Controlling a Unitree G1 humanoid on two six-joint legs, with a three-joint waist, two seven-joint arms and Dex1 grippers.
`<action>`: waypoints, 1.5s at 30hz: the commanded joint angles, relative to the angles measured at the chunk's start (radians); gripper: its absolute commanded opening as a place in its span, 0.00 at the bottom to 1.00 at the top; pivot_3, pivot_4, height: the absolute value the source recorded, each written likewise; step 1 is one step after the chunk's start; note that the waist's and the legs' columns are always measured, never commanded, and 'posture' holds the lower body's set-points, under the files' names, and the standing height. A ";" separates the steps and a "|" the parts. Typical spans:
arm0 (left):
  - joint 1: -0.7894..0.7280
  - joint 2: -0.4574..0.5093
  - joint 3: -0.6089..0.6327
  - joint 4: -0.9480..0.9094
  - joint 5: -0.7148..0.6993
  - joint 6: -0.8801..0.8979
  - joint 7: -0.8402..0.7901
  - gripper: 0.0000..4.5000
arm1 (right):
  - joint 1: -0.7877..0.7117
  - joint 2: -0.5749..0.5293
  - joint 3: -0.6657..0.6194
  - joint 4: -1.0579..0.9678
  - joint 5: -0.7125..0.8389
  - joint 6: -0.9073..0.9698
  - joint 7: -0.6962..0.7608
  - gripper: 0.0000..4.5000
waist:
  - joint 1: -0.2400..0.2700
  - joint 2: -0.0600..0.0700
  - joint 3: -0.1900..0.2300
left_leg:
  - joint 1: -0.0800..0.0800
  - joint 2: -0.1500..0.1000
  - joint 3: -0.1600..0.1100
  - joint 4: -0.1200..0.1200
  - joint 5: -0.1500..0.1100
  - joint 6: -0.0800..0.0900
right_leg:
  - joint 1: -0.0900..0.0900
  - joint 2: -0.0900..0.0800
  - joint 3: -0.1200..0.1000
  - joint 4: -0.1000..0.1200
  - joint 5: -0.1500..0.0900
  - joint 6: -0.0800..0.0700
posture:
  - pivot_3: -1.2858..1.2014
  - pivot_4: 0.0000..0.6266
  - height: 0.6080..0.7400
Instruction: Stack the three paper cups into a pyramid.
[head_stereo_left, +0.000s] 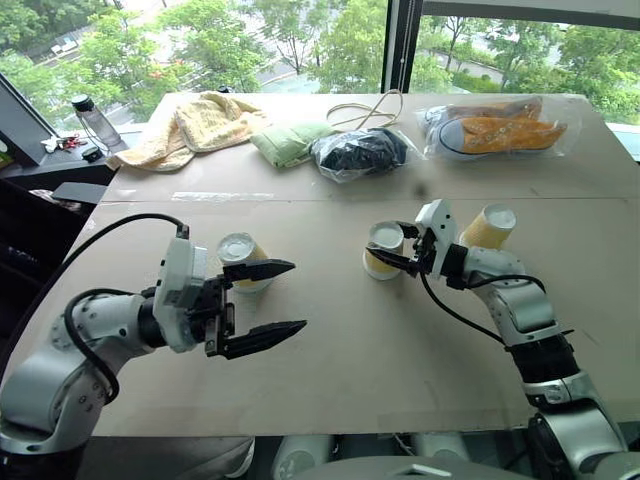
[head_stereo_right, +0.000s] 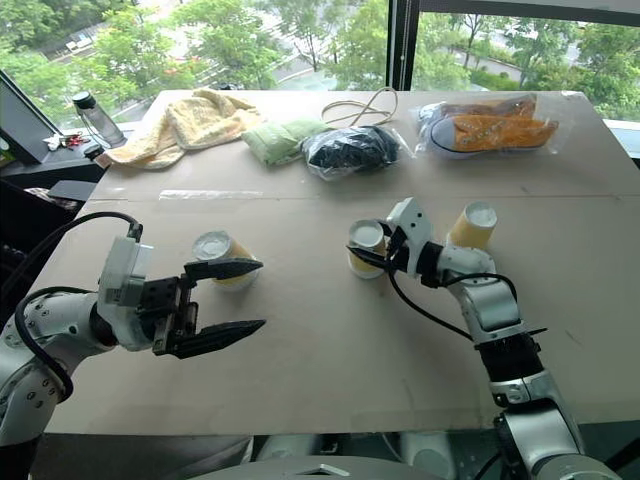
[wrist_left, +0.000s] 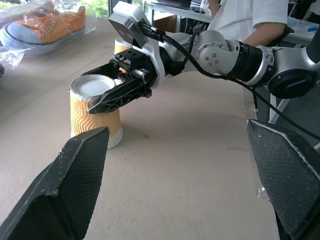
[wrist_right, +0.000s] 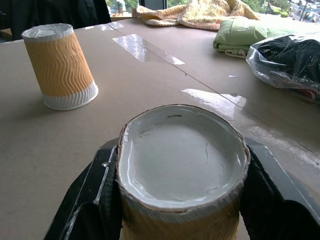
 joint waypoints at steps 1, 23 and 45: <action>0.007 0.006 0.035 -0.037 0.002 -0.019 0.007 1.00 | -0.033 0.019 -0.004 0.020 -0.017 -0.041 -0.018 0.61 | 0.001 0.000 0.000 | 0.000 0.000 0.000 0.000 0.000 0.000 | 0.000 0.000 0.000 0.000 0.000 0.000 | 0.52 0.24 1.00; 0.204 -0.555 -0.111 -0.229 0.513 -0.301 0.686 1.00 | 0.211 -0.218 -0.280 -0.371 0.276 0.039 0.101 0.99 | 0.026 -0.001 0.000 | 0.000 0.000 0.000 0.000 0.000 0.001 | 0.001 -0.001 0.000 -0.001 0.000 0.000 | 0.52 0.24 1.00; 0.244 -0.508 -0.104 -0.126 0.370 -0.391 0.545 1.00 | 0.427 -0.258 -0.455 -0.425 0.326 -0.097 0.054 0.99 | 0.026 -0.003 0.001 | 0.000 0.001 -0.001 0.002 -0.001 0.001 | 0.003 0.000 -0.002 -0.001 -0.002 -0.003 | 0.52 0.24 1.00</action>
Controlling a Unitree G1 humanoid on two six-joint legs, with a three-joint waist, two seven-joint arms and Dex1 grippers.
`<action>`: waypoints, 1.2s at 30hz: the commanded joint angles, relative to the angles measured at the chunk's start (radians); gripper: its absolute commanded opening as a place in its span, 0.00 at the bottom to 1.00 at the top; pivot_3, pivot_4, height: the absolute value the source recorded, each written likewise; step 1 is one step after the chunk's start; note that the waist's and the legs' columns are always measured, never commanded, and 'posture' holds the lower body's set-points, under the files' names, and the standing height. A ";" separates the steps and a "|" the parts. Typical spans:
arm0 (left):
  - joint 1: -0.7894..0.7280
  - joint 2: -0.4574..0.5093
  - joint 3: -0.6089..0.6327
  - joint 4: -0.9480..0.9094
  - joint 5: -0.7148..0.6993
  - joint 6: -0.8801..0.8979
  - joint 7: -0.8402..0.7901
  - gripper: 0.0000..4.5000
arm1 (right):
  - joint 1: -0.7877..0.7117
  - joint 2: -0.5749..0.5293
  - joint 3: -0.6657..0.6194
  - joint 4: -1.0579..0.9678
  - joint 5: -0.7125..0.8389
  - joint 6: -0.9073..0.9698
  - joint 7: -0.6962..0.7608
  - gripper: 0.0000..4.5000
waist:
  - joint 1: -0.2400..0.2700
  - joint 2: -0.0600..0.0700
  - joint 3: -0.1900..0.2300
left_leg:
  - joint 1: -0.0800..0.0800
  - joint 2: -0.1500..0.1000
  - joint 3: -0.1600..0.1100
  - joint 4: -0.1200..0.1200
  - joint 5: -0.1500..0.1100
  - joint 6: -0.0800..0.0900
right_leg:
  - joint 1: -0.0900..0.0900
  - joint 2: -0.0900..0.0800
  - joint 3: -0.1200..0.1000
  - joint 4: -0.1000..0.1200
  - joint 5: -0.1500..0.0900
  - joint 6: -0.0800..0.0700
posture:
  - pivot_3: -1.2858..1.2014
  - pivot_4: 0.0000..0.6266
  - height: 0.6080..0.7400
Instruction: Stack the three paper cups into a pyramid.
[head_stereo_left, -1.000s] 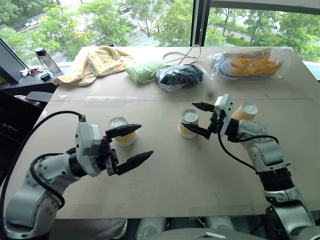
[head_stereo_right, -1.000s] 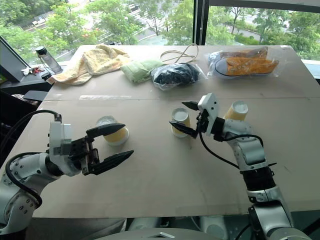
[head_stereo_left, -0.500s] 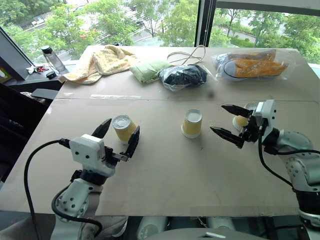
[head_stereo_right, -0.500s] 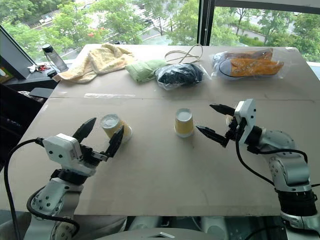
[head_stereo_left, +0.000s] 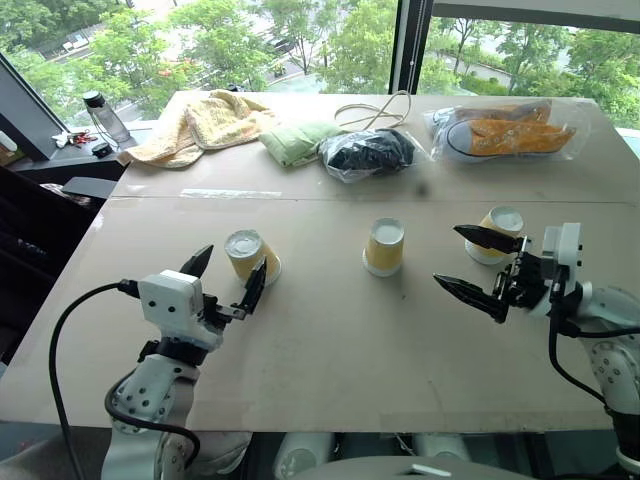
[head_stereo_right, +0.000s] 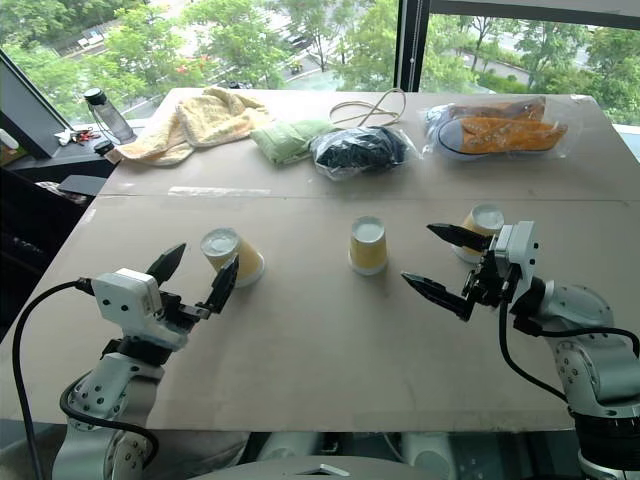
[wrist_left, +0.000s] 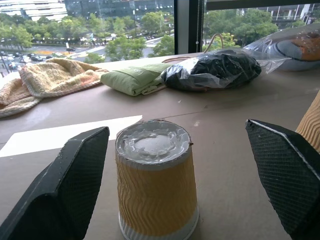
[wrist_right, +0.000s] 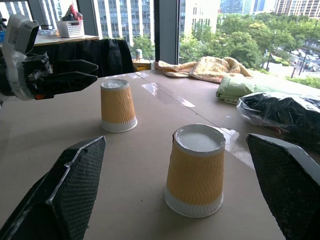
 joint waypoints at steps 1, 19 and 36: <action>0.038 0.059 -0.031 -0.085 -0.138 -0.022 -0.153 1.00 | -0.014 0.014 -0.097 0.056 -0.061 -0.068 -0.110 0.99 | 0.000 0.000 0.000 | 0.000 0.000 0.000 0.000 0.000 0.000 | 0.000 0.000 0.000 0.000 0.000 0.000 | 0.52 0.24 1.00; -0.112 0.550 0.114 -0.033 -0.523 0.219 -0.597 1.00 | -0.142 0.039 -0.078 0.331 -0.214 -0.016 -0.326 0.99 | -0.001 0.002 0.000 | 0.001 0.000 0.001 0.000 0.000 0.000 | 0.000 0.004 0.002 0.000 0.000 0.000 | 0.52 0.24 1.00; -0.166 0.568 0.164 -0.031 -0.534 0.284 -0.620 1.00 | -0.215 0.057 -0.050 0.445 -0.221 -0.023 -0.291 0.48 | -0.002 0.002 0.001 | 0.001 0.001 0.001 0.000 0.000 0.000 | 0.000 0.004 0.003 0.000 0.000 0.000 | 0.52 0.24 1.00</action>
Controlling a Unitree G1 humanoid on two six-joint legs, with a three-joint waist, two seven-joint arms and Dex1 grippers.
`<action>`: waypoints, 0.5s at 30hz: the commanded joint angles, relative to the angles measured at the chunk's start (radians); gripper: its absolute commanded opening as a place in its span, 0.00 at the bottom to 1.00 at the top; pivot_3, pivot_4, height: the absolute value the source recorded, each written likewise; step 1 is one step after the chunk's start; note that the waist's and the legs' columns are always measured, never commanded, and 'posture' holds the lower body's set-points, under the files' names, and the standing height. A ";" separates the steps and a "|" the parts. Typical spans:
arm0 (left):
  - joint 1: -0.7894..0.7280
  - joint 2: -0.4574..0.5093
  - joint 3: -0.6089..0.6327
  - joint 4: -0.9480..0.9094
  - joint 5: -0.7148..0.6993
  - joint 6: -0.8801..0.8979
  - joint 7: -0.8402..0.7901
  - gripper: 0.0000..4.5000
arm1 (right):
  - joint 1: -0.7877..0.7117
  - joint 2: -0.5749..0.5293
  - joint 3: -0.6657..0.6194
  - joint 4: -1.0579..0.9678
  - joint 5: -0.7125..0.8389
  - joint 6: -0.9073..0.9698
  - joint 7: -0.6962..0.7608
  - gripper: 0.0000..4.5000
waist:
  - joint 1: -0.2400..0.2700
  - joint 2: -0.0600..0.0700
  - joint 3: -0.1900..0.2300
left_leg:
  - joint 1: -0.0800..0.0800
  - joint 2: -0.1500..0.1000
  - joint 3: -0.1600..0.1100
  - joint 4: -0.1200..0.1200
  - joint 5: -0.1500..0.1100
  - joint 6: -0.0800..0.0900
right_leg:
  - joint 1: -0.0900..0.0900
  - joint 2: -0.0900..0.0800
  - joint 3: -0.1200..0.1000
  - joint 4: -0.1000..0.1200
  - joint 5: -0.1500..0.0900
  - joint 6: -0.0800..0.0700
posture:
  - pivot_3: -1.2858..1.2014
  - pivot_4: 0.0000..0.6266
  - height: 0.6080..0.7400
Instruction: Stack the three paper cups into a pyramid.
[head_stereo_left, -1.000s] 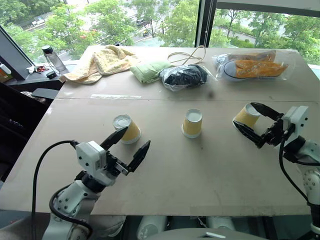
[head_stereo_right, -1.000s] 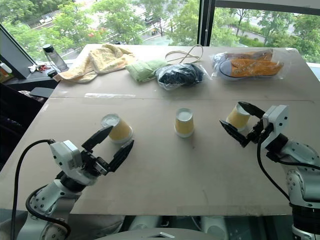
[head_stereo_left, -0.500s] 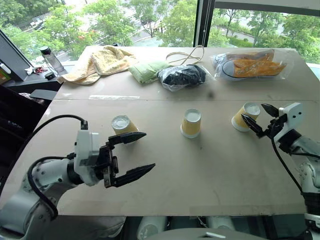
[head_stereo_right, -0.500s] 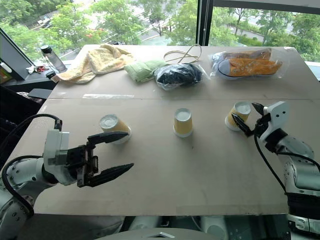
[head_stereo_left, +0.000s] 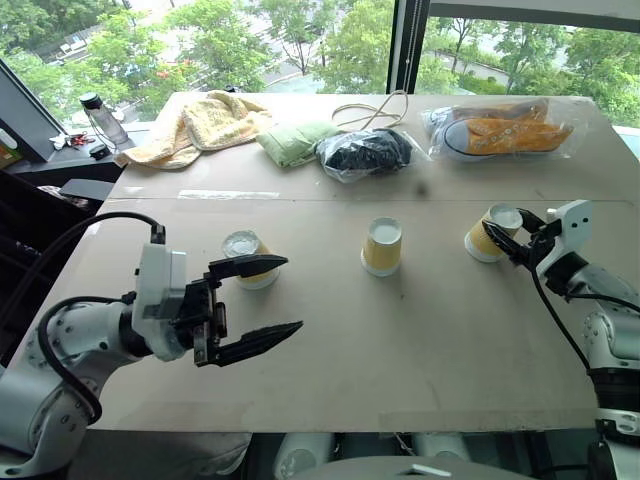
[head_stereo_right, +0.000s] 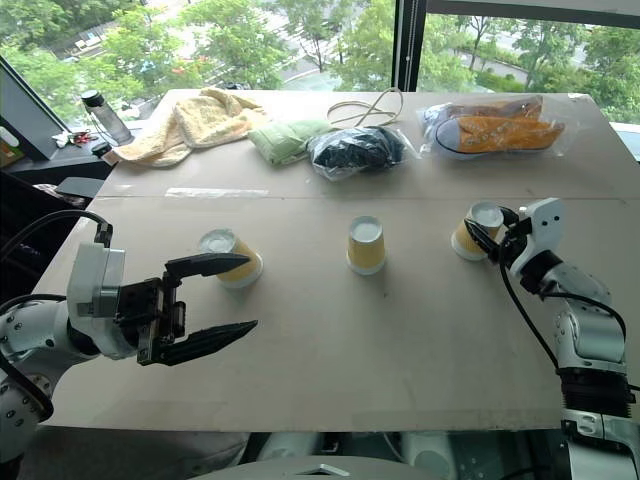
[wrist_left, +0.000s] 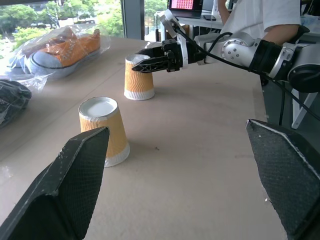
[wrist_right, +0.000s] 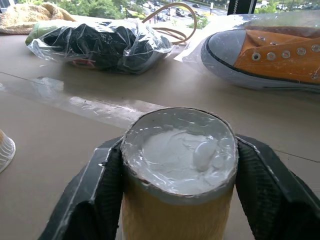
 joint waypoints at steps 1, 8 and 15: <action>-0.009 0.004 0.032 -0.010 -0.016 0.005 0.002 1.00 | -0.011 -0.005 -0.005 -0.008 0.008 -0.009 0.014 0.48 | 0.000 0.000 0.000 | 0.000 0.000 0.000 0.000 0.000 0.000 | 0.000 0.000 0.000 0.000 0.000 0.000 | 0.52 0.24 1.00; -0.011 -0.002 0.044 -0.002 -0.016 0.009 0.007 1.00 | 0.058 -0.032 0.024 -0.148 0.070 0.036 0.125 0.48 | 0.000 0.000 0.000 | 0.000 0.000 0.000 0.000 0.000 0.000 | 0.000 0.000 0.000 0.000 0.000 0.000 | 0.52 0.24 1.00; -0.019 -0.002 0.034 0.011 0.001 0.007 -0.004 1.00 | 0.088 -0.055 0.131 -0.251 0.025 0.068 0.149 0.48 | -0.001 0.001 0.000 | 0.001 0.000 0.000 0.000 0.000 0.000 | 0.000 -0.001 0.000 0.000 0.000 0.000 | 0.52 0.24 1.00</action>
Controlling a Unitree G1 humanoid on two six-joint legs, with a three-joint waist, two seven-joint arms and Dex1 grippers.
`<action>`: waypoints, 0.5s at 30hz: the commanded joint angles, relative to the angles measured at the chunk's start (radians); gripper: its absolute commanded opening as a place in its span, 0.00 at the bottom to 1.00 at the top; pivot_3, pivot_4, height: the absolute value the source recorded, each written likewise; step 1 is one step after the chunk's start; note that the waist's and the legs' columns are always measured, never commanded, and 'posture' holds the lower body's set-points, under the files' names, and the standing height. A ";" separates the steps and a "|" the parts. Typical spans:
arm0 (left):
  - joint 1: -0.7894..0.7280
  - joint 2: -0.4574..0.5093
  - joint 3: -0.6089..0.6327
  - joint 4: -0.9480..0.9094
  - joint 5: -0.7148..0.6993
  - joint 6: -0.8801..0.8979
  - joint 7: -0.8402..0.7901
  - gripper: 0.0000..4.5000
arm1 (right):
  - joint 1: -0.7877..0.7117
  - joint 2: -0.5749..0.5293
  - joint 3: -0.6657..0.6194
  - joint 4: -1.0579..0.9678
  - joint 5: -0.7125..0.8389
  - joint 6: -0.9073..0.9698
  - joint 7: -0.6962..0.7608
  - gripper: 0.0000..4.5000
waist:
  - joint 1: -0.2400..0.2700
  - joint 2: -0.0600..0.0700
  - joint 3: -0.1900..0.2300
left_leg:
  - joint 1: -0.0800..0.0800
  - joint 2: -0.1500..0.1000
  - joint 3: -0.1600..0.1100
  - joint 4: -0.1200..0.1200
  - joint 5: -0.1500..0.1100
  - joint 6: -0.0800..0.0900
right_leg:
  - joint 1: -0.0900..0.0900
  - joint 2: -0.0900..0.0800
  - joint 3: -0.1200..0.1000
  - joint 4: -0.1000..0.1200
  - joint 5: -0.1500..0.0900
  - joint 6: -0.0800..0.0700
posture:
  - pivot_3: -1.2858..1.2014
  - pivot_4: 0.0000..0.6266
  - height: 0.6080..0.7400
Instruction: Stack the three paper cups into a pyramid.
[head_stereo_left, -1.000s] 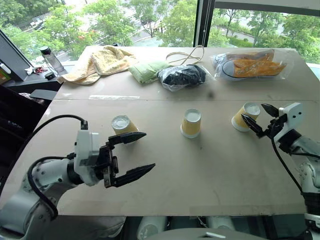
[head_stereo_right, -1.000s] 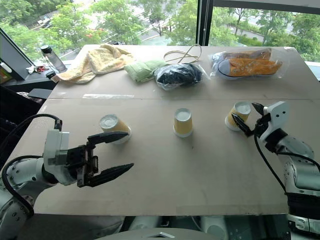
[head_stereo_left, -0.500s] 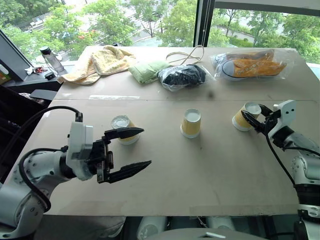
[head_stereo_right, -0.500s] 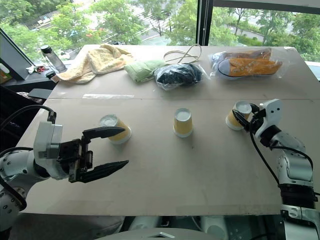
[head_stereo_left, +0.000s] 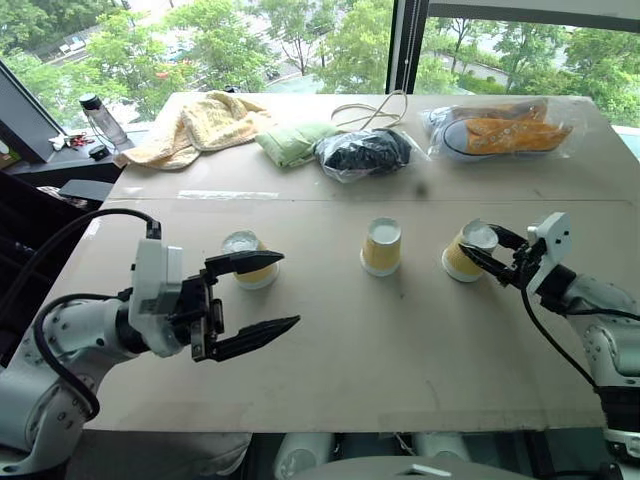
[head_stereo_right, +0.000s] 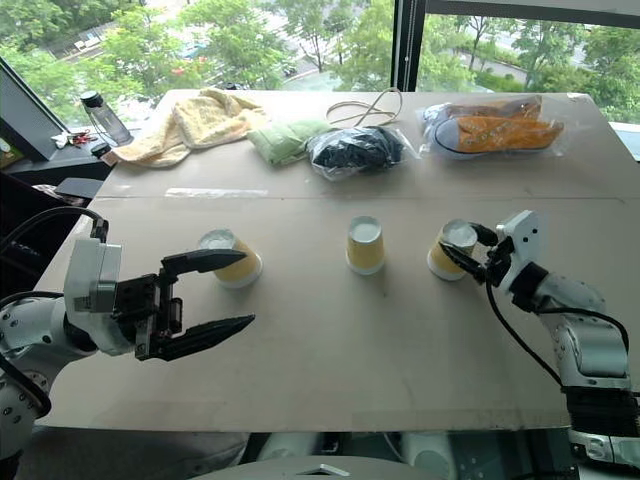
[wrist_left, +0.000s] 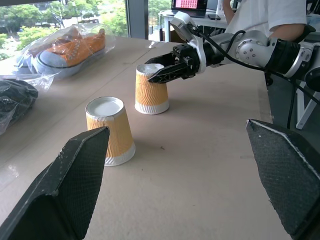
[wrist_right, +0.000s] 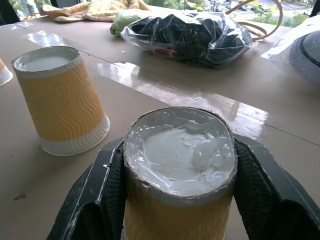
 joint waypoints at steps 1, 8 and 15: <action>-0.006 0.000 0.018 -0.001 0.001 -0.007 -0.007 1.00 | -0.021 0.001 0.042 -0.051 -0.010 0.010 0.007 0.48 | 0.000 0.000 0.000 | 0.000 0.000 0.000 0.000 0.000 0.000 | 0.000 0.000 0.000 0.000 0.000 0.000 | 0.52 0.24 1.00; -0.005 0.004 0.023 0.008 0.011 -0.009 -0.016 1.00 | -0.082 0.050 0.135 -0.045 -0.024 0.025 0.010 0.48 | 0.001 0.000 0.000 | 0.000 0.000 0.000 0.000 0.000 0.000 | 0.000 0.000 0.000 0.000 0.000 0.000 | 0.52 0.24 1.00; 0.002 0.002 0.032 0.011 0.018 -0.011 -0.021 1.00 | -0.118 0.078 0.186 -0.019 -0.042 0.012 0.020 0.48 | 0.001 0.000 0.000 | 0.000 0.000 0.000 0.000 0.000 0.000 | 0.000 0.000 0.000 0.000 0.000 0.000 | 0.52 0.24 1.00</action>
